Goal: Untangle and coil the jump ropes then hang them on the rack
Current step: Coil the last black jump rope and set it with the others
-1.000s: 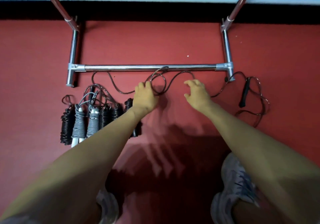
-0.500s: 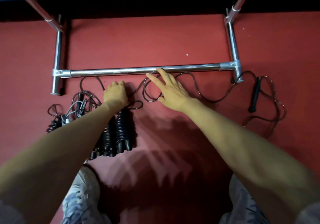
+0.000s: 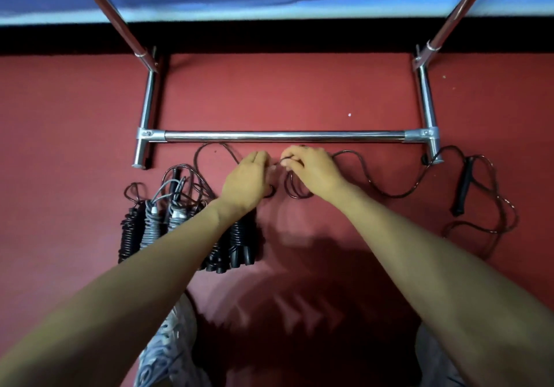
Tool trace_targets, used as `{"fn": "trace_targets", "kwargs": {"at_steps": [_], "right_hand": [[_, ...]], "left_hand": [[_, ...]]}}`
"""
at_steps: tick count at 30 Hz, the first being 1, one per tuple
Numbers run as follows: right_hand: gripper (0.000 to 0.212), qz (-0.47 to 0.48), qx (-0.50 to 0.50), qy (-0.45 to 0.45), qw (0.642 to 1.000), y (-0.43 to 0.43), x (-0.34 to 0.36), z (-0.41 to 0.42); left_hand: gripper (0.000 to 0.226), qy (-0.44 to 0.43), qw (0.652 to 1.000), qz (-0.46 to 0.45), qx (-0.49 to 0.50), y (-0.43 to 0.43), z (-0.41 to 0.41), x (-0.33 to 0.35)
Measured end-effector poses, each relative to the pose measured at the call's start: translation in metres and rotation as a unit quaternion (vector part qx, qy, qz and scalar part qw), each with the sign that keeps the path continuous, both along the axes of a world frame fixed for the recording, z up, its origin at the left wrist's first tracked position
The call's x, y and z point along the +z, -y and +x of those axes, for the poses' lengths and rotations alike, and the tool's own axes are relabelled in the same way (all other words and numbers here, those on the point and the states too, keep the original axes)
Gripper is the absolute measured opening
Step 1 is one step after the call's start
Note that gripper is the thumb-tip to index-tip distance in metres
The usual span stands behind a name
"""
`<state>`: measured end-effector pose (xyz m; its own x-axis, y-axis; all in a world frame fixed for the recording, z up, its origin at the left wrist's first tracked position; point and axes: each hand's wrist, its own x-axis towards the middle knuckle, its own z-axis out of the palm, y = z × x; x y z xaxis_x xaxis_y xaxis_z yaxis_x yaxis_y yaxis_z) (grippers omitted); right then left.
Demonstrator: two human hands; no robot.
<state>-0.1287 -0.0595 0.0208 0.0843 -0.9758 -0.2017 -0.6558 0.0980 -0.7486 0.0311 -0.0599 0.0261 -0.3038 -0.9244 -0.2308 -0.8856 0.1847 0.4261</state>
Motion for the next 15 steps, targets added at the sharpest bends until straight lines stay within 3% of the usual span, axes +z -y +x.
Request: {"fn": "trace_targets", "kwargs": {"at_steps": [3,7,9,11,13,15], "right_hand": [[0.011,-0.048,-0.103,0.106,0.988,0.004,0.036,-0.006],[0.009,-0.060,-0.215,0.157,0.962,-0.002,0.058,-0.013],[0.017,-0.005,-0.192,0.107,0.976,-0.008,0.059,-0.014],[0.051,0.043,-0.136,0.036,0.989,-0.015,0.069,-0.012],[0.085,0.059,-0.071,0.045,0.995,-0.024,0.088,-0.003],[0.084,0.072,-0.018,0.077,0.994,-0.029,0.104,0.012]], "left_hand": [[0.022,0.014,1.000,0.005,-0.019,0.004,0.008,0.016],[0.021,-0.060,0.991,0.004,0.115,0.005,0.019,0.044],[0.017,-0.122,0.977,-0.006,0.175,0.002,0.023,0.066],[0.016,-0.201,0.959,-0.022,0.200,0.000,0.026,0.089],[0.014,-0.264,0.942,-0.020,0.206,-0.003,0.025,0.111],[0.015,-0.321,0.922,0.007,0.216,-0.008,0.022,0.130]]}}
